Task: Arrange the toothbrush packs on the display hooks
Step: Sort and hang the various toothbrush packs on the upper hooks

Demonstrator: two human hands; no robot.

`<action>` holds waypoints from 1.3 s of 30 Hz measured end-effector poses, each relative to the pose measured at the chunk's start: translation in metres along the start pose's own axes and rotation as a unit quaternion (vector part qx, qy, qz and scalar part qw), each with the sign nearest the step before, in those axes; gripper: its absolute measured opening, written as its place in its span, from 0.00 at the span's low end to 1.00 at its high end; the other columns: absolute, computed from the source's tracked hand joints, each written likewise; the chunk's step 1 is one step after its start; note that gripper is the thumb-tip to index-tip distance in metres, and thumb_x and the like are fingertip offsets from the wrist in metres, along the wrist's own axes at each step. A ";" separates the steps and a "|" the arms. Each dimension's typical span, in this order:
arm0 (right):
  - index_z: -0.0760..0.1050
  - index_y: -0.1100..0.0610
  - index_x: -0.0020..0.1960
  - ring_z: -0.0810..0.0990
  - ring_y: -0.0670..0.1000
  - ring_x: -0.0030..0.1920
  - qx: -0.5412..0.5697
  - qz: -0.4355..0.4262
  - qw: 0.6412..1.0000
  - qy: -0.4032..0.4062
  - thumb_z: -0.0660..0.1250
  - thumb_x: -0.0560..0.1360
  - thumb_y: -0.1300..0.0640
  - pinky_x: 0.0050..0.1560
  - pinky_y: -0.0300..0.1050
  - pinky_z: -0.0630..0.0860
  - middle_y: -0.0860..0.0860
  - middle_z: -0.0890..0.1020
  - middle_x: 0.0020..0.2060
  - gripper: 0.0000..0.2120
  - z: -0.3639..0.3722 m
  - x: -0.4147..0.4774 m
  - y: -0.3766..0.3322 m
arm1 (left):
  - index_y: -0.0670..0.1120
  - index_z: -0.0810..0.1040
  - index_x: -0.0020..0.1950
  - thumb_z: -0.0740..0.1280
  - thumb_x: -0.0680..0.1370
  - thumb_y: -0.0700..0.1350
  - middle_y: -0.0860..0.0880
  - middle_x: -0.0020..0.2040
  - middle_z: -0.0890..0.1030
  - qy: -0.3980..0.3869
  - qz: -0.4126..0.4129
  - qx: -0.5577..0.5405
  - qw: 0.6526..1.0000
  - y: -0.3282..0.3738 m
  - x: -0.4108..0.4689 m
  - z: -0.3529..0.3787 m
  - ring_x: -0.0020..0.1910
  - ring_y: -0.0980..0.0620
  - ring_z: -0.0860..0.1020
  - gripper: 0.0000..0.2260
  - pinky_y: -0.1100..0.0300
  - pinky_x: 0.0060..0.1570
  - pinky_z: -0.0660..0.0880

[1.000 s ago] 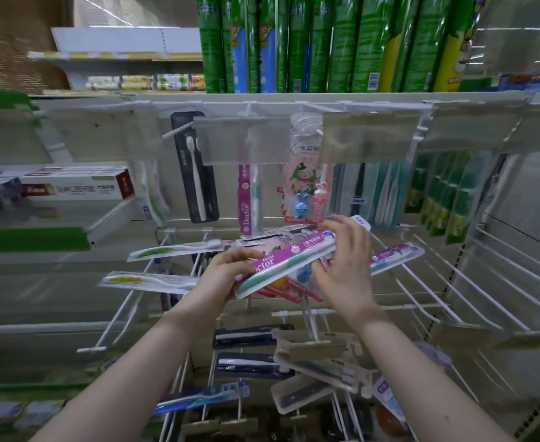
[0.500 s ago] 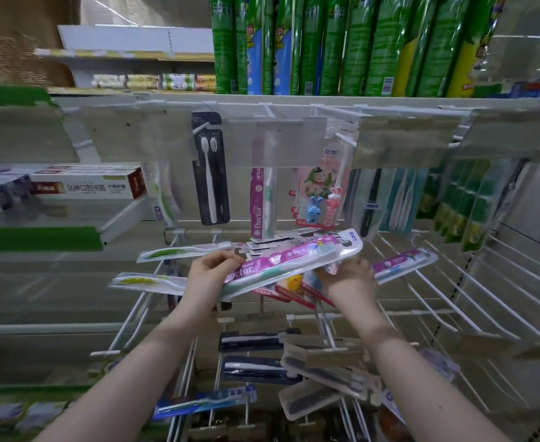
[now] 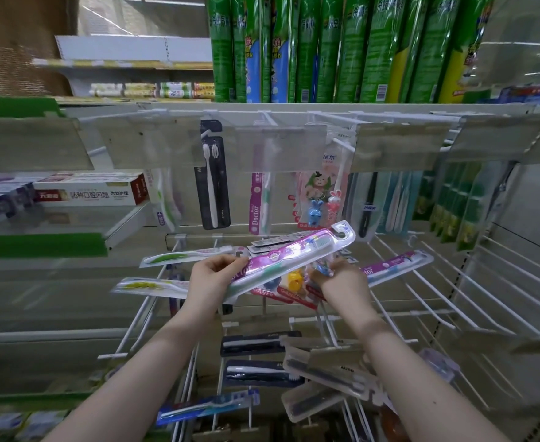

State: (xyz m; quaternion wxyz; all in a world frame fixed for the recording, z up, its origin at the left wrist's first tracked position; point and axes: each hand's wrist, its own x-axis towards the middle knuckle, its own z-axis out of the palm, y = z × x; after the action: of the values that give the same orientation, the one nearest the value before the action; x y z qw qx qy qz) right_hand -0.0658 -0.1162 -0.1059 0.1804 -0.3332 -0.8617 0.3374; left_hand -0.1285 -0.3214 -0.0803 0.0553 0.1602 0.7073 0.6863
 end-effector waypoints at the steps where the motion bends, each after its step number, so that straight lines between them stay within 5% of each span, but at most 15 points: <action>1: 0.75 0.53 0.44 0.80 0.53 0.41 0.020 0.002 1.000 0.004 0.65 0.71 0.41 0.41 0.48 0.79 0.52 0.80 0.39 0.15 -0.001 -0.002 0.000 | 0.41 0.82 0.43 0.70 0.74 0.46 0.46 0.38 0.82 0.000 -0.001 -0.002 1.000 0.000 -0.001 0.000 0.36 0.53 0.79 0.08 0.65 0.30 0.74; 4: 0.71 0.53 0.46 0.80 0.54 0.41 0.069 -0.005 0.997 0.039 0.64 0.73 0.44 0.41 0.52 0.80 0.53 0.79 0.40 0.12 -0.003 -0.007 0.003 | 0.42 0.82 0.42 0.70 0.75 0.46 0.46 0.38 0.81 0.004 0.003 -0.009 1.000 0.001 -0.005 0.000 0.37 0.53 0.78 0.07 0.69 0.28 0.73; 11: 0.65 0.57 0.64 0.71 0.59 0.61 0.064 0.000 0.991 0.115 0.66 0.74 0.43 0.63 0.57 0.70 0.57 0.71 0.60 0.26 -0.017 -0.023 0.004 | 0.41 0.82 0.44 0.69 0.75 0.47 0.43 0.43 0.81 -0.002 0.005 -0.026 1.000 0.003 -0.013 -0.001 0.39 0.51 0.77 0.09 0.66 0.31 0.73; 16: 0.64 0.59 0.64 0.76 0.57 0.56 0.083 -0.011 0.988 0.128 0.66 0.74 0.45 0.51 0.46 0.74 0.57 0.68 0.61 0.25 -0.024 -0.037 0.005 | 0.41 0.82 0.44 0.69 0.75 0.48 0.41 0.43 0.81 0.003 -0.005 -0.039 0.999 0.000 -0.017 -0.004 0.42 0.48 0.77 0.10 0.56 0.39 0.73; 19: 0.64 0.59 0.64 0.74 0.58 0.57 0.079 -0.001 0.989 0.128 0.65 0.74 0.44 0.50 0.46 0.72 0.58 0.67 0.62 0.26 -0.028 -0.044 0.006 | 0.42 0.82 0.43 0.69 0.75 0.47 0.42 0.42 0.79 0.025 -0.013 -0.046 0.999 -0.001 -0.016 -0.005 0.42 0.48 0.76 0.08 0.57 0.37 0.73; 24: 0.64 0.58 0.64 0.71 0.60 0.60 0.065 0.022 0.987 0.146 0.65 0.74 0.43 0.57 0.51 0.72 0.59 0.66 0.62 0.27 -0.033 -0.054 0.009 | 0.46 0.81 0.39 0.69 0.76 0.48 0.46 0.39 0.78 0.048 -0.023 -0.087 0.995 0.003 -0.019 -0.002 0.44 0.48 0.74 0.08 0.54 0.48 0.70; 32: 0.63 0.55 0.67 0.73 0.56 0.55 0.104 -0.010 0.973 0.206 0.67 0.73 0.47 0.43 0.48 0.77 0.55 0.62 0.65 0.27 -0.048 -0.059 0.007 | 0.47 0.81 0.43 0.68 0.76 0.43 0.50 0.44 0.79 0.064 -0.050 -0.156 0.984 0.007 -0.024 0.006 0.47 0.48 0.74 0.03 0.53 0.51 0.70; 39: 0.59 0.58 0.72 0.67 0.54 0.64 0.121 -0.106 0.952 0.261 0.73 0.68 0.50 0.59 0.51 0.74 0.57 0.69 0.64 0.39 -0.059 -0.056 -0.006 | 0.46 0.79 0.45 0.67 0.77 0.41 0.50 0.41 0.78 0.102 -0.021 -0.185 0.977 0.018 -0.026 0.015 0.41 0.52 0.74 0.02 0.55 0.40 0.73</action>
State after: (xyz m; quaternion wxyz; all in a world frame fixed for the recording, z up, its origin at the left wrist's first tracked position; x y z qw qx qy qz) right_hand 0.0034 -0.1315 -0.0651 0.4733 -0.2917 -0.7674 0.3193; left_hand -0.0974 -0.3151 -0.0669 0.0263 0.0613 0.5730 0.8168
